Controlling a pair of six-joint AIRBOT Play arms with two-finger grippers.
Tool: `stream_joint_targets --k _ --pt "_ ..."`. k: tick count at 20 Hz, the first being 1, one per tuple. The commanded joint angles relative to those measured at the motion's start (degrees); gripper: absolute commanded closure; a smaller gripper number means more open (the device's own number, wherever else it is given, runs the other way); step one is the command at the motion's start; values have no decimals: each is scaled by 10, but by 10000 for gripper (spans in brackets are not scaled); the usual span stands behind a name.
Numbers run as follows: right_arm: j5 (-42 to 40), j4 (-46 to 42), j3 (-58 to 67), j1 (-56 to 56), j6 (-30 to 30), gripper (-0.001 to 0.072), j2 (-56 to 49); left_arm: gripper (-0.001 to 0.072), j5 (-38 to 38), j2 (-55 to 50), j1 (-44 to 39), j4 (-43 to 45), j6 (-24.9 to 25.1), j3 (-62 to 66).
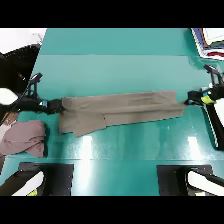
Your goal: Fold the shirts.
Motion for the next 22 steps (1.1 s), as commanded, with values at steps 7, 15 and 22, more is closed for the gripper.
stream_joint_targets --k 7,15,22 --pt "0 57 171 14 2 586 -196 458 90 -198 0 -2 27 155" --pt "92 171 129 -105 -75 319 -197 474 -13 -198 0 -24 23 192" --pt "31 226 26 -155 -123 181 -216 680 2 -200 -26 -105 42 191"
